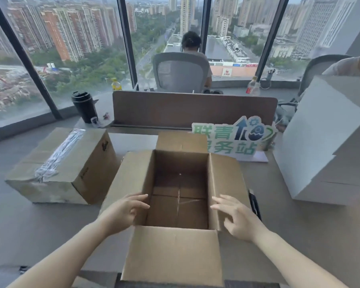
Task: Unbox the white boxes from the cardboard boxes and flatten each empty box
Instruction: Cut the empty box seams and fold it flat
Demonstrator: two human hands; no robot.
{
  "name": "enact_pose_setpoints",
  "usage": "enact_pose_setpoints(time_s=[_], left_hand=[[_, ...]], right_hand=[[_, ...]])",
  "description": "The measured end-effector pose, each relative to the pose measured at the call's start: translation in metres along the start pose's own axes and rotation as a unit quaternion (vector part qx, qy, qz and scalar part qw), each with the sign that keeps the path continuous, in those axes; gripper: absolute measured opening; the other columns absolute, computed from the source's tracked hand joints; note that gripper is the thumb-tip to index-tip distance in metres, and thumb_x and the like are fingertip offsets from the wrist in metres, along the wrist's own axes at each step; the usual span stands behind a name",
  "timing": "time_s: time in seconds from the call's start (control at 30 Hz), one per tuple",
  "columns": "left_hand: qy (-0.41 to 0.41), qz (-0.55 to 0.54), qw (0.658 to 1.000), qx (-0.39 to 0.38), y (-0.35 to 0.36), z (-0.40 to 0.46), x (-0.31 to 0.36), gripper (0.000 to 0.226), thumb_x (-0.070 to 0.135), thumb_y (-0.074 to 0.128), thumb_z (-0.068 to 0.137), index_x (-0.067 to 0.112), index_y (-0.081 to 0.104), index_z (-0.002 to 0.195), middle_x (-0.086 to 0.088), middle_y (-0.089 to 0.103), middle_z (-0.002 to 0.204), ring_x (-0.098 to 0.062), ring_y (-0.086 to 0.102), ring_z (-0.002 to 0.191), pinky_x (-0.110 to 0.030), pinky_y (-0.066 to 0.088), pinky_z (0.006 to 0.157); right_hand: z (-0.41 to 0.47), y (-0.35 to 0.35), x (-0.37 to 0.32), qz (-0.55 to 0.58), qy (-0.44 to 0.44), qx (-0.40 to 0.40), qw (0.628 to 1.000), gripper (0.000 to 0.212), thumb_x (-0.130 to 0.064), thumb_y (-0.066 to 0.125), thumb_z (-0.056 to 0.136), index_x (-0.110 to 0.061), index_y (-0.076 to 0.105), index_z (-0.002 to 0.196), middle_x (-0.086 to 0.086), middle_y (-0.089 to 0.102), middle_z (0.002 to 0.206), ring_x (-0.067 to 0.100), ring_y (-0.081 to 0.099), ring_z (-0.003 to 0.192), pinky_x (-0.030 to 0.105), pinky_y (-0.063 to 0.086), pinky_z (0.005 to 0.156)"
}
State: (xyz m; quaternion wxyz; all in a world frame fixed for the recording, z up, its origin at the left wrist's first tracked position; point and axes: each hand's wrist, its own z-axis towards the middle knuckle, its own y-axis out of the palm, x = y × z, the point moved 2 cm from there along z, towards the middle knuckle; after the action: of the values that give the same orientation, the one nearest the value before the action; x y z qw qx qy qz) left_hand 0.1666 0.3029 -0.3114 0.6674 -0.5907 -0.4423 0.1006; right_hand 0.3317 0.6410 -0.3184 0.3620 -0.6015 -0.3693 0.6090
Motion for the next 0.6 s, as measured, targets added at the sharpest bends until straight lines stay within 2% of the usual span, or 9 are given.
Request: enact_pose_setpoints(time_s=[0.1, 0.2, 0.3, 0.43, 0.5, 0.53, 0.57, 0.6], left_hand=[[0.044, -0.041, 0.998, -0.031, 0.002, -0.015, -0.012, 0.044, 0.008, 0.054, 0.092, 0.047, 0.066, 0.111, 0.029, 0.038, 0.145, 0.011, 0.013, 0.143, -0.014, 0.014, 0.116], [0.076, -0.056, 0.993, -0.067, 0.003, -0.022, -0.021, 0.043, 0.014, 0.064, 0.088, 0.042, 0.065, 0.122, 0.03, 0.028, 0.15, 0.013, 0.002, 0.144, -0.018, 0.011, 0.118], [0.103, -0.046, 0.99, -0.086, 0.006, -0.029, -0.025, 0.046, 0.021, 0.072, 0.086, 0.041, 0.063, 0.126, 0.033, 0.019, 0.151, 0.013, -0.005, 0.144, -0.019, 0.007, 0.116], [0.082, -0.101, 0.99, -0.055, 0.009, -0.034, -0.031, 0.037, 0.025, 0.076, 0.084, 0.042, 0.069, 0.117, 0.03, 0.033, 0.149, 0.013, 0.007, 0.144, -0.022, 0.015, 0.119], [0.061, -0.145, 0.987, -0.034, 0.01, -0.037, -0.029, 0.03, 0.026, 0.074, 0.085, 0.041, 0.073, 0.111, 0.028, 0.042, 0.144, 0.013, 0.017, 0.142, -0.026, 0.02, 0.12], [0.05, -0.17, 0.984, -0.022, 0.01, -0.038, -0.027, 0.028, 0.026, 0.073, 0.086, 0.044, 0.074, 0.107, 0.028, 0.048, 0.14, 0.011, 0.024, 0.141, -0.028, 0.025, 0.119], [0.042, -0.198, 0.979, -0.004, 0.01, -0.039, -0.023, 0.027, 0.027, 0.072, 0.086, 0.047, 0.073, 0.105, 0.029, 0.054, 0.134, 0.005, 0.035, 0.138, -0.03, 0.03, 0.117], [0.033, -0.221, 0.974, 0.022, 0.01, -0.039, -0.017, 0.028, 0.027, 0.072, 0.086, 0.05, 0.072, 0.103, 0.029, 0.061, 0.127, 0.0, 0.045, 0.133, -0.032, 0.037, 0.112]], right_hand=[[-0.022, 0.005, -0.007, -0.022, 0.014, -0.031, 0.999, 0.066, -0.012, 0.047, 0.077, -0.037, 0.054, 0.138, -0.022, 0.021, 0.159, -0.007, 0.008, 0.145, 0.007, 0.005, 0.114], [-0.042, 0.015, -0.015, -0.047, 0.024, -0.058, 0.997, 0.064, -0.032, 0.063, 0.085, -0.047, 0.042, 0.144, -0.031, 0.004, 0.158, -0.009, -0.003, 0.146, 0.016, 0.006, 0.117], [-0.047, 0.02, -0.02, -0.046, 0.049, -0.048, 0.997, 0.065, -0.043, 0.069, 0.085, -0.05, 0.041, 0.143, -0.033, 0.004, 0.157, -0.011, -0.002, 0.145, 0.019, 0.009, 0.117], [-0.045, 0.022, -0.022, -0.004, 0.075, -0.017, 0.997, 0.056, -0.04, 0.071, 0.087, -0.047, 0.05, 0.139, -0.032, 0.014, 0.156, -0.011, 0.006, 0.144, 0.026, 0.018, 0.121], [-0.045, 0.024, -0.024, 0.039, 0.09, -0.003, 0.995, 0.05, -0.062, 0.061, 0.086, -0.046, 0.055, 0.133, -0.033, 0.02, 0.152, -0.01, 0.012, 0.143, 0.029, 0.02, 0.121], [-0.044, 0.023, -0.028, 0.074, 0.103, 0.01, 0.992, 0.057, -0.077, 0.051, 0.082, -0.048, 0.056, 0.13, -0.032, 0.024, 0.151, -0.008, 0.016, 0.143, 0.029, 0.022, 0.12], [-0.043, 0.024, -0.031, 0.105, 0.119, 0.03, 0.987, 0.063, -0.085, 0.045, 0.078, -0.05, 0.056, 0.128, -0.029, 0.031, 0.151, -0.006, 0.022, 0.142, 0.029, 0.025, 0.118], [-0.041, 0.024, -0.033, 0.13, 0.137, 0.055, 0.981, 0.066, -0.085, 0.045, 0.078, -0.047, 0.056, 0.13, -0.025, 0.039, 0.149, -0.004, 0.029, 0.141, 0.029, 0.029, 0.115]])
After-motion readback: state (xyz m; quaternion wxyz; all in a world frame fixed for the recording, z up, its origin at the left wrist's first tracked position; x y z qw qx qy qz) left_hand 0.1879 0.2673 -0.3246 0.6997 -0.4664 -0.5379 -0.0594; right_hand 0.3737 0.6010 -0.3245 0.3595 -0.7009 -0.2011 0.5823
